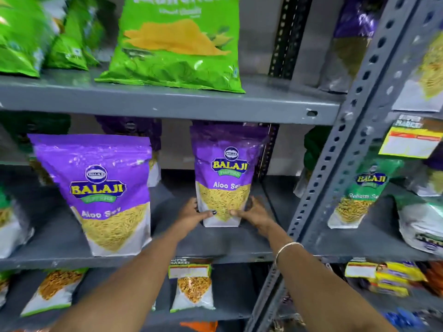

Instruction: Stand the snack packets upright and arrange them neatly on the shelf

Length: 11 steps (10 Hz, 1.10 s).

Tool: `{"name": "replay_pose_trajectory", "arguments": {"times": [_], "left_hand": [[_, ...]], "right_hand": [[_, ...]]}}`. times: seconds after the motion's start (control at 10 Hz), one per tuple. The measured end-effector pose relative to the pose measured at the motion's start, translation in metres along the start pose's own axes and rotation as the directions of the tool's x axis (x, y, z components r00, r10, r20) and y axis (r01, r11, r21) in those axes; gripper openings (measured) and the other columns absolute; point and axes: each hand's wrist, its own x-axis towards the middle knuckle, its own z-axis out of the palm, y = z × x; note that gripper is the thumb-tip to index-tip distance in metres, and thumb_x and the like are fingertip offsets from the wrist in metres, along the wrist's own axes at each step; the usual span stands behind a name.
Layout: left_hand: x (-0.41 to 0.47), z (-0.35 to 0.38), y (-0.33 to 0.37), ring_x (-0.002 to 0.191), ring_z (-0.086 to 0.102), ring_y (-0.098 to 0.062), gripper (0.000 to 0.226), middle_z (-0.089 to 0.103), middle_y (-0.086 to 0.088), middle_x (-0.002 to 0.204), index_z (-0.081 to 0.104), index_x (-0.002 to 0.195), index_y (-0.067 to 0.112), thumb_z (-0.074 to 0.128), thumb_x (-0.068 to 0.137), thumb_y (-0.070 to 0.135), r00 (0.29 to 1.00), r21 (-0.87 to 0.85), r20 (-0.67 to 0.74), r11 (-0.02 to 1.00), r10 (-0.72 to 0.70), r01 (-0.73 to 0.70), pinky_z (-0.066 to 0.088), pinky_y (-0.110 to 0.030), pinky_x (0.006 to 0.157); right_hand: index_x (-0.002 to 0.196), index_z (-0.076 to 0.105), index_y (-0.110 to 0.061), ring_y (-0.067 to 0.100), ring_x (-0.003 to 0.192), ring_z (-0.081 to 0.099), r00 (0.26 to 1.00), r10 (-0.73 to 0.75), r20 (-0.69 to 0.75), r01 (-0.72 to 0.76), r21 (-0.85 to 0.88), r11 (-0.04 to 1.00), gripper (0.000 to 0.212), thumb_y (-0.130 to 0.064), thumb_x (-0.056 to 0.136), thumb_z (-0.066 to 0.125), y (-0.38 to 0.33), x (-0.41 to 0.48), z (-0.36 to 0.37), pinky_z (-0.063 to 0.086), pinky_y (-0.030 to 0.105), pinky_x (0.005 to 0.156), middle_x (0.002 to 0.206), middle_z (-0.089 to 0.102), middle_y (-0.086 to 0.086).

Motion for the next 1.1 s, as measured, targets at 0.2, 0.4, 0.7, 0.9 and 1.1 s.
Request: {"name": "replay_pose_trajectory", "arguments": {"times": [0.2, 0.4, 0.7, 0.9, 1.1], "left_hand": [[-0.024, 0.007, 0.002, 0.079, 0.059, -0.020, 0.038, 0.062, -0.008, 0.087, 0.045, 0.074, 0.019, 0.074, 0.069, -0.004, 0.993, 0.063, -0.114, 0.998, -0.022, 0.029, 0.049, -0.032, 0.074], [-0.050, 0.008, -0.004, 0.097, 0.065, -0.034, 0.038, 0.069, -0.019, 0.102, 0.049, 0.075, 0.017, 0.083, 0.060, 0.021, 0.989, 0.222, -0.146, 0.973, -0.035, 0.067, 0.052, -0.049, 0.089], [-0.087, 0.012, 0.013, 0.103, 0.063, -0.032, 0.039, 0.066, -0.019, 0.112, 0.050, 0.091, 0.008, 0.078, 0.069, 0.021, 0.991, 0.265, -0.130, 0.962, -0.037, 0.071, 0.051, -0.042, 0.088], [-0.083, 0.012, 0.008, 0.106, 0.061, -0.030, 0.054, 0.065, -0.016, 0.117, 0.053, 0.109, 0.002, 0.077, 0.069, 0.028, 0.992, 0.298, -0.119, 0.951, -0.045, 0.079, 0.052, -0.045, 0.092], [-0.095, 0.011, 0.011, 0.131, 0.041, -0.031, 0.085, 0.042, -0.016, 0.142, 0.034, 0.135, 0.006, 0.072, 0.069, 0.042, 0.946, 0.461, -0.254, 0.885, 0.202, -0.065, 0.040, -0.045, 0.106]], "right_hand": [[0.080, 0.046, -0.017, 0.023, 0.095, 0.055, 0.999, -0.022, -0.025, 0.021, -0.037, 0.999, 0.043, 0.010, 0.064, 0.075, 0.014, -0.005, -0.007, 0.052, 0.037, 0.082, 0.113, 0.061, 0.024], [0.081, 0.047, -0.015, 0.023, 0.094, 0.055, 0.999, -0.027, -0.033, 0.024, -0.095, 0.995, 0.039, 0.004, 0.065, 0.077, 0.016, -0.040, -0.014, 0.051, 0.035, 0.081, 0.092, 0.059, 0.008], [0.095, 0.047, -0.008, 0.020, 0.096, 0.055, 0.998, -0.035, -0.055, 0.026, -0.165, 0.986, 0.042, -0.002, 0.067, 0.078, 0.015, -0.066, -0.014, 0.049, 0.038, 0.094, 0.102, 0.057, 0.008], [0.097, 0.048, -0.010, 0.024, 0.102, 0.057, 0.998, -0.023, -0.064, 0.011, -0.178, 0.984, 0.044, -0.006, 0.066, 0.079, 0.022, -0.062, -0.016, 0.049, 0.042, 0.099, 0.106, 0.060, 0.010], [0.133, 0.030, -0.011, 0.027, 0.134, 0.040, 0.976, -0.146, -0.165, 0.112, -0.199, 0.974, 0.104, -0.045, 0.051, 0.084, 0.011, -0.070, -0.006, 0.038, 0.049, 0.110, 0.144, 0.041, 0.014]]}}
